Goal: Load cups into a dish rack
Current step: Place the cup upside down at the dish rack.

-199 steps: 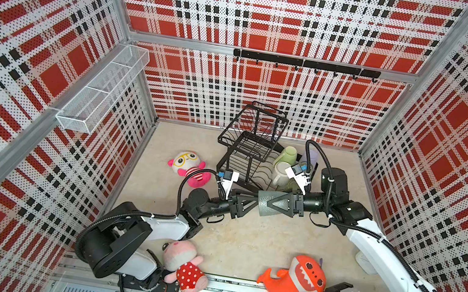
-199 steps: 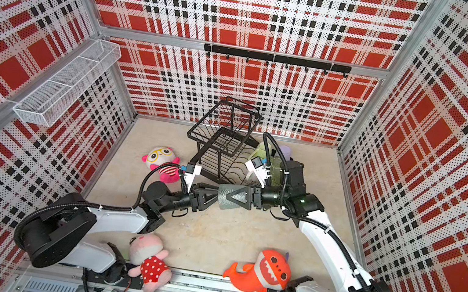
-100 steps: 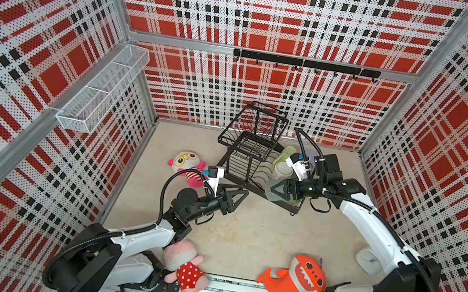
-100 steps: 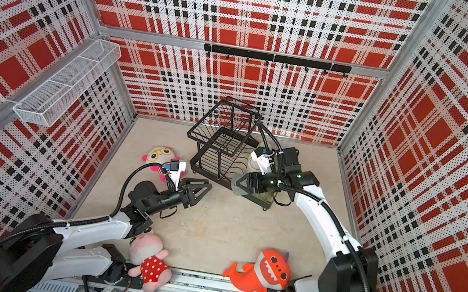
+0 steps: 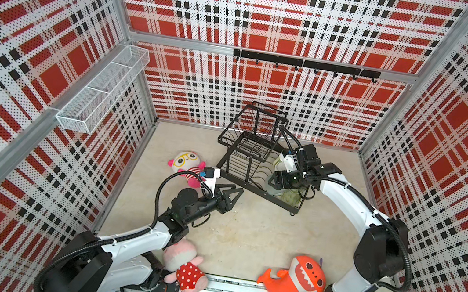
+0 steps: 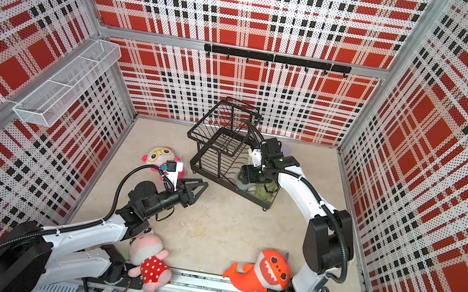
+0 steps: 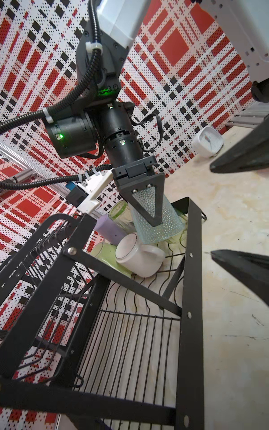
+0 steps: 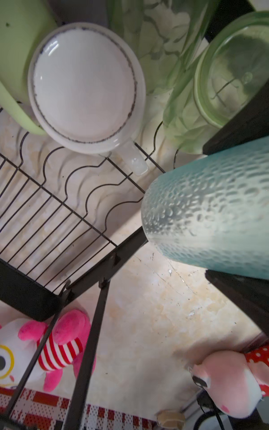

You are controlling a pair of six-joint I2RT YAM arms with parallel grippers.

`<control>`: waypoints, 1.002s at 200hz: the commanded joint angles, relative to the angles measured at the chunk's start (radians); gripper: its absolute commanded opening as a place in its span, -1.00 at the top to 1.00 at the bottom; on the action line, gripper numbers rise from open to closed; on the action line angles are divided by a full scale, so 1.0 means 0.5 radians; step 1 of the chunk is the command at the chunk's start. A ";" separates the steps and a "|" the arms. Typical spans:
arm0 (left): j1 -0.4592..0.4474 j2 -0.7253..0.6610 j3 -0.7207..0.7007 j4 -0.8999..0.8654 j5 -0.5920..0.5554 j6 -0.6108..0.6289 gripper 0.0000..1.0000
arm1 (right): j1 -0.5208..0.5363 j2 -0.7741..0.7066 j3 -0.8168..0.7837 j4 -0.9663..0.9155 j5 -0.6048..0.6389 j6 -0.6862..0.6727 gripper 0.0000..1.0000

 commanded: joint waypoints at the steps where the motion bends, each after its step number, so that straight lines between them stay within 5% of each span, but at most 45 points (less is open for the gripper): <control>1: 0.012 -0.051 -0.022 -0.058 -0.058 0.053 -0.13 | 0.016 0.016 0.072 0.004 0.129 0.060 -0.38; 200: 0.029 0.059 0.062 -0.130 -0.051 0.139 -0.13 | 0.109 0.361 0.339 -0.340 0.441 0.167 -0.36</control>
